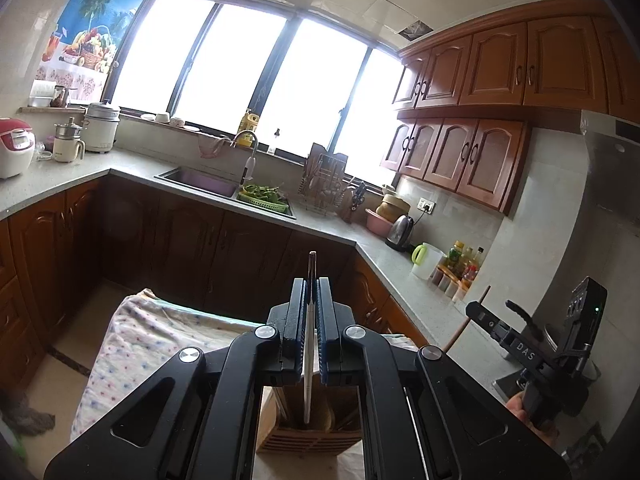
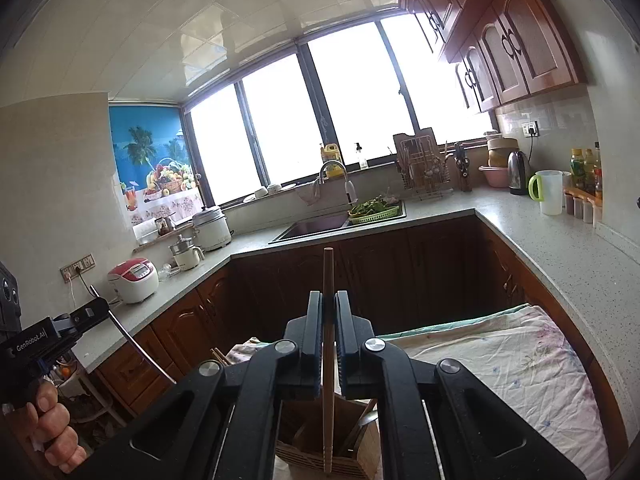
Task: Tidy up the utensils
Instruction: 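Lift both chopsticks upright and carry them over the wooden holder, then lower both chopsticks into the holder and open both tools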
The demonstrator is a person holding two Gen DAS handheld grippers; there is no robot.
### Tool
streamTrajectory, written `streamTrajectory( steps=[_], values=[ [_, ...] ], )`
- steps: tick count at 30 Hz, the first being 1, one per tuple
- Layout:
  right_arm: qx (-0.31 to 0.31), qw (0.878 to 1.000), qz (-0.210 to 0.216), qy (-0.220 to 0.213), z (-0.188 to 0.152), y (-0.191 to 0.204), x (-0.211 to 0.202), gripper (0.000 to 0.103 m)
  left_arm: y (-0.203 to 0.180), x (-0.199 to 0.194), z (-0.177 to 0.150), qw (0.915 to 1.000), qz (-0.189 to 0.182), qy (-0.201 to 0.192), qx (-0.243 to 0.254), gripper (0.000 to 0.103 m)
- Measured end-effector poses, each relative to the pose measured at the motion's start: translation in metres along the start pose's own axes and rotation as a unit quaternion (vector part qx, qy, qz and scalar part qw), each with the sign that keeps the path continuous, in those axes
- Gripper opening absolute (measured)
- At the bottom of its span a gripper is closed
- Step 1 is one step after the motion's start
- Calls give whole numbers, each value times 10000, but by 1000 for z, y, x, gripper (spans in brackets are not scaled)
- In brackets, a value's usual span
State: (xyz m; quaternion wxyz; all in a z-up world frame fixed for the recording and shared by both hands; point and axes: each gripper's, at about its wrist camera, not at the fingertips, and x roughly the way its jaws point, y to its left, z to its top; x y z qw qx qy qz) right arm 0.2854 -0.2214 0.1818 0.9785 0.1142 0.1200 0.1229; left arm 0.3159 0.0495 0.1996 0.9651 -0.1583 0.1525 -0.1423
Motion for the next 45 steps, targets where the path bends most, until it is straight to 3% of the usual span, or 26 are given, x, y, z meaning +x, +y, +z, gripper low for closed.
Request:
streamTrajectory(
  steps=[10,22,38,40,44,45],
  values=[
    [100,9998,-161,-6,-30,-15,40,6,21,49,-44,9991,139,281,-302,4],
    [322,9982,-176,485,-81,-26,58,6,28,75,-102,9953,224,868,-369,4],
    [348,9968,-159,695,-79,-24,60,6,32,83,-100,9937,180,1033,-399,4],
    [348,9966,-143,734,-79,-25,61,10,32,83,-99,9935,178,1051,-408,5],
    [391,9960,-74,804,-78,-25,61,13,34,81,-100,9930,290,1064,-431,14],
    [387,9961,-61,790,-78,-25,59,18,35,81,-100,9929,302,1061,-450,21]
  ],
)
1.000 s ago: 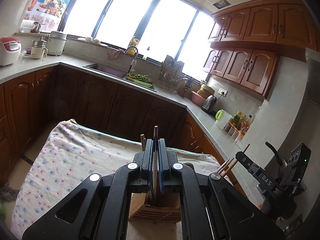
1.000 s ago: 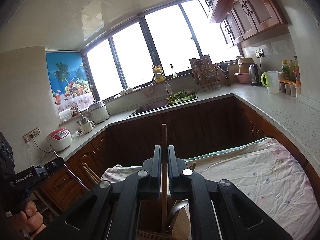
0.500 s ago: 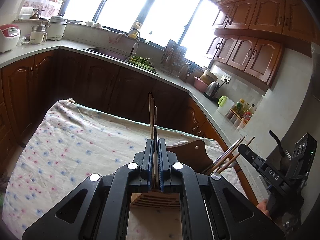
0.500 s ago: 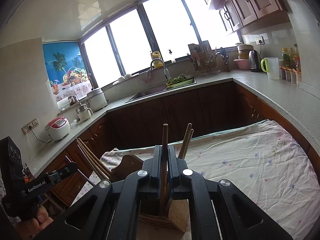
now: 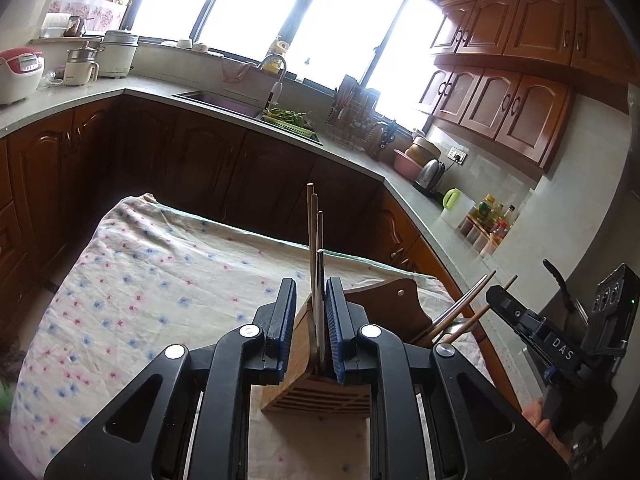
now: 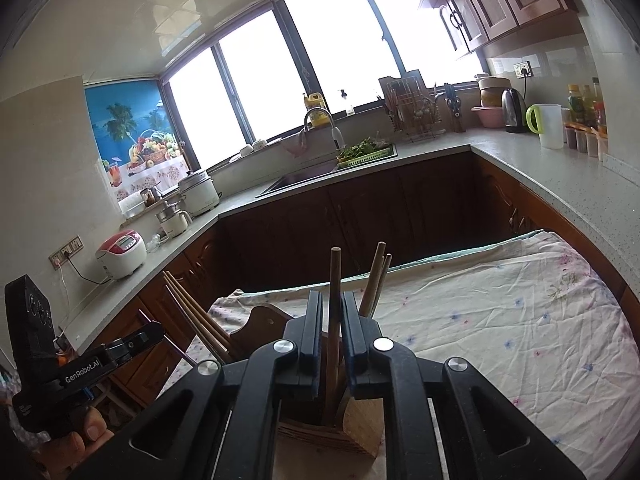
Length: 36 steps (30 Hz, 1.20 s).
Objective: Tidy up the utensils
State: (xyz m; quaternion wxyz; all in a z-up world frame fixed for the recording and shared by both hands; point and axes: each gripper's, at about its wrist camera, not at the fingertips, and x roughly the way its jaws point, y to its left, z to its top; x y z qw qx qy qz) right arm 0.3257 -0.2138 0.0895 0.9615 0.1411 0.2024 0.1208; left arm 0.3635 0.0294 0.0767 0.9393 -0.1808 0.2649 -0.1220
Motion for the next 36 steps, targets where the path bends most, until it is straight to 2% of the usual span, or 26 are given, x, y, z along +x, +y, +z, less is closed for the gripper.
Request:
streamTrajectory(
  steps=[1,3,5,7,9,11,13,15,16,23,28,32,34,36],
  values=[
    [-6,10000,9,-26,0,1,-2,22,1,-1,-1,10000,11,-7,-18,27],
    [-11,9999,31,-124,1,1,-9,45,3,-3,-2,10000,79,-14,-51,37],
    [-17,9998,21,-216,2,2,-15,53,6,-5,-2,9999,120,-24,-89,45],
    [12,9996,10,-272,4,1,-19,57,8,-7,-3,9997,234,-30,-105,61],
    [49,9995,-5,-317,4,0,-23,67,9,-11,-4,9995,306,-70,-96,65],
    [71,9993,-13,-369,3,-2,-26,71,10,-13,-6,9993,370,-66,-66,70],
    [98,9993,-6,-374,2,-4,-28,77,12,-17,-8,9987,498,-87,-59,85],
    [110,9992,-16,-372,-1,-6,-29,93,16,-21,-11,9978,640,-157,-65,90],
    [104,9993,-35,-370,-3,-6,-30,96,17,-24,-13,9976,674,-168,-53,92],
    [53,9997,-46,-233,-21,-8,-39,98,18,-45,-32,9952,930,-191,222,94],
    [-27,9998,-40,-190,-32,-3,-54,98,13,-66,-41,9951,891,-197,391,94],
    [-70,9997,-25,-241,-40,2,-73,98,6,-94,-53,9923,1026,-482,490,95],
    [-99,9995,-17,-292,-47,6,-86,98,3,-108,-62,9887,1237,-672,512,101],
    [-138,9994,7,-323,-54,10,-99,98,-1,-125,-74,9868,1240,-847,608,102]
  ],
)
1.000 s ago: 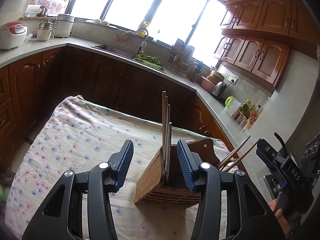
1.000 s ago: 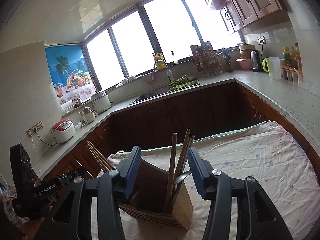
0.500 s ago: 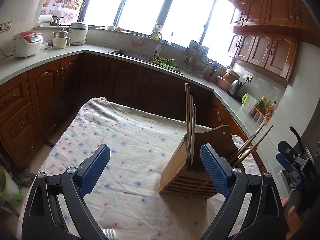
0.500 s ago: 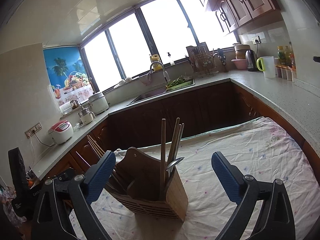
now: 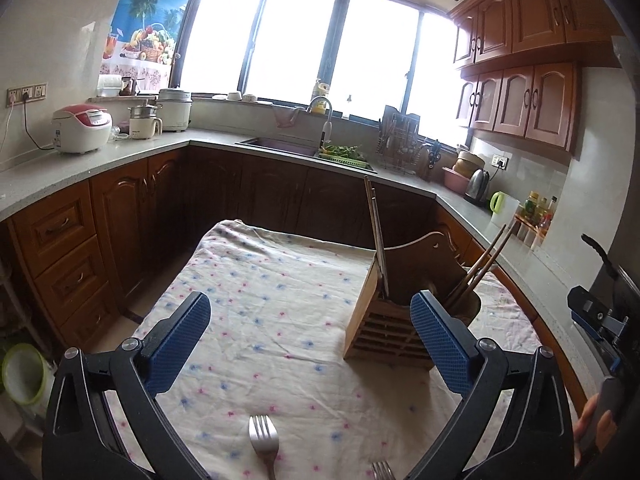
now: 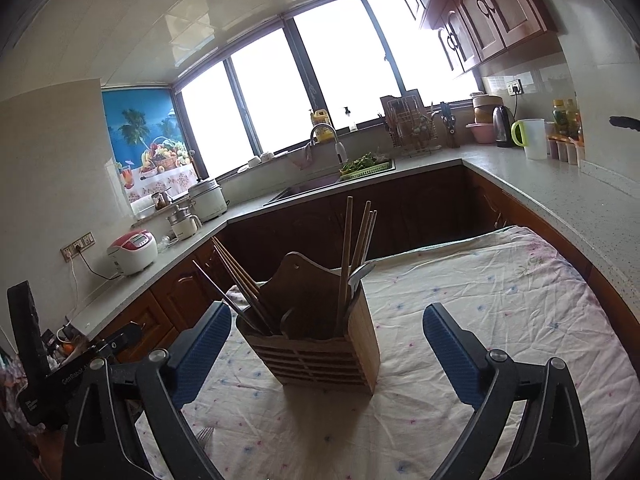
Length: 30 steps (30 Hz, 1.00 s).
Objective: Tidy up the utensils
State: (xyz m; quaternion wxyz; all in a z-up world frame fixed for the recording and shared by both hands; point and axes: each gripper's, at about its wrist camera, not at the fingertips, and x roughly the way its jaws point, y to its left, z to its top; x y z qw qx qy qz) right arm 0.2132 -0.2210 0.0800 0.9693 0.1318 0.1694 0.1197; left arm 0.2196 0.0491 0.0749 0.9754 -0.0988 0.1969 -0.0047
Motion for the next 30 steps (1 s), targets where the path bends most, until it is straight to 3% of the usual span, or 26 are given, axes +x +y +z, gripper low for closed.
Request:
streamTrajectory(
  steps=[5,8,13,15,19,20,25,30],
  values=[
    [-140,9999,14,-88,-22,11,-37,99,-3,-50,-24,9985,-152,-444,280,103],
    [-259,9995,46,-169,-32,18,-59,99,-5,-74,-27,9974,-392,-472,384,103],
    [-581,9968,191,-513,-20,39,-104,102,-10,-118,-9,9947,-440,-727,577,103],
    [-764,9941,215,-742,-16,49,-124,103,-9,-133,-16,9951,-422,-727,522,103],
    [-848,9922,180,-895,-41,59,-148,103,-9,-143,-54,9960,-326,-638,532,103],
    [-919,9917,29,-893,-63,61,-149,103,-9,-143,-67,9961,-295,-603,572,103],
    [-989,9911,-282,-845,-106,58,-149,103,-13,-140,-123,9960,-193,-392,782,103],
    [-1097,9901,-452,-752,-137,53,-149,103,-16,-134,-153,9958,-156,-110,893,103]
  ],
)
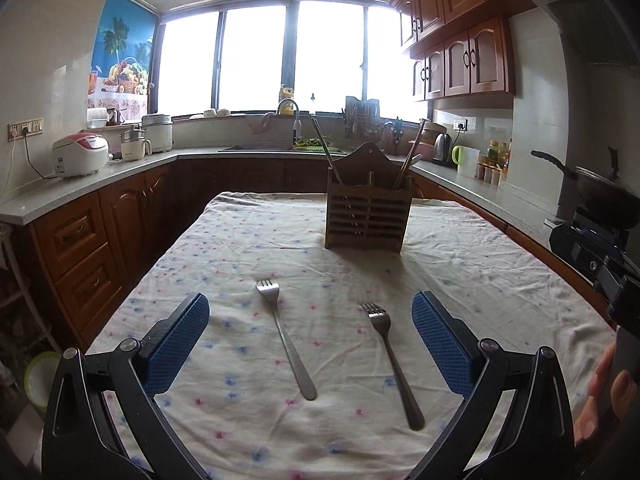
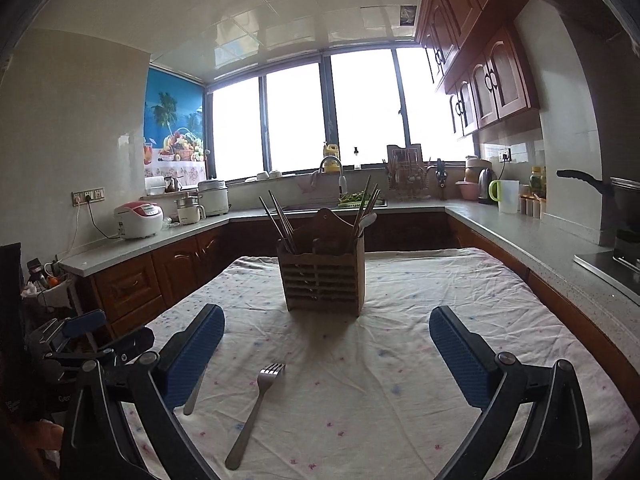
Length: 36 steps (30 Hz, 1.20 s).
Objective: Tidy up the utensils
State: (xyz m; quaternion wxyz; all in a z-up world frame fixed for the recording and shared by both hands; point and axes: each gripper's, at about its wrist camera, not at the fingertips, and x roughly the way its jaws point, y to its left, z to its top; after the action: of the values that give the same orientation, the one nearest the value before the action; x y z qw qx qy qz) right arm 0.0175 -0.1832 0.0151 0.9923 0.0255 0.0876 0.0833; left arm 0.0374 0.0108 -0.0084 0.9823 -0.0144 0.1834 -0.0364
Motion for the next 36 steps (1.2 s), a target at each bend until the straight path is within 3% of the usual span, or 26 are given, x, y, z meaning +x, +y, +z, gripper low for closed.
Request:
streamTrajectory(
  steps=[18,36],
  values=[
    [118,9995,-137,275,-40,-10,0,103,2,-14,-7,9994,321,-148,67,103],
    [112,9994,-175,278,-41,-12,-4,103,-3,-17,-5,9979,593,-236,145,103]
  ],
)
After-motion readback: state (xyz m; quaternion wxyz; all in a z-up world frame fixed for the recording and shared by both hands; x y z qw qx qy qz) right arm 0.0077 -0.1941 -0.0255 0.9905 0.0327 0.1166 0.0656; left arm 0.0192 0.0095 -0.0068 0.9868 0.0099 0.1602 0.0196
